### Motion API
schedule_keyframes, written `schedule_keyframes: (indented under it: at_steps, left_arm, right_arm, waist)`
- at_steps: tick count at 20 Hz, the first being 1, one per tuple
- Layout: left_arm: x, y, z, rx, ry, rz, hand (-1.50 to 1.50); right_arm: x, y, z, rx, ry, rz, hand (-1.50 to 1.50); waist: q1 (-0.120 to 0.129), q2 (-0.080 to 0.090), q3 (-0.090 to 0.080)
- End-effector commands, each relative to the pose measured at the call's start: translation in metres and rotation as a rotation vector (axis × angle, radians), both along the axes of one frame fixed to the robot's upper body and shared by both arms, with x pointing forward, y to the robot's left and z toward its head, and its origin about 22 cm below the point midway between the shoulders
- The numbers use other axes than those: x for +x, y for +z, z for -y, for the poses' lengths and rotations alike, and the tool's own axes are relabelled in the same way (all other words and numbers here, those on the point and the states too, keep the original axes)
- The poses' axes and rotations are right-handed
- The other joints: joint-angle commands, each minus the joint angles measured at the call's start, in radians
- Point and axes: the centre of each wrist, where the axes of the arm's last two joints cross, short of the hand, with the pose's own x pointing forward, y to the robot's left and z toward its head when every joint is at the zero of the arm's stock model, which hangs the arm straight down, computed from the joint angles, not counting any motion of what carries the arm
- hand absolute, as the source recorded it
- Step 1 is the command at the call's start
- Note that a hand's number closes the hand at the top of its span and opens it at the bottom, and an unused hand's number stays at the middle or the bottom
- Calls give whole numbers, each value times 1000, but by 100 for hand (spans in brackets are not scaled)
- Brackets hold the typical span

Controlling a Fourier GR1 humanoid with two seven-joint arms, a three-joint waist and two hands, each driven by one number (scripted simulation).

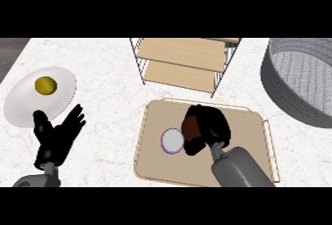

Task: Pick the cupcake from the tray and place it in the tiered shelf

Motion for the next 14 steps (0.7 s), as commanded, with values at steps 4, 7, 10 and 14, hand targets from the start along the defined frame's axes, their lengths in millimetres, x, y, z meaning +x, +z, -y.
schedule_keyframes:
  at_steps: [4,7,10,14]
  left_arm:
    - [7,-4,10,-4,-59,13,0]
    - [15,-3,29,-2,-70,1,0]
    - [19,1,10,13,-50,8,0]
    - [15,5,8,1,-38,-4,0]
  right_arm:
    - [-24,29,-85,140,-104,13,150]
    - [-24,84,-115,181,-92,169,150]
    - [-29,121,-134,199,-134,296,150]
    - [-31,171,-146,210,-195,451,150]
  waist:
    - [78,13,3]
    - [64,7,2]
    - [54,1,0]
    - [38,-11,1]
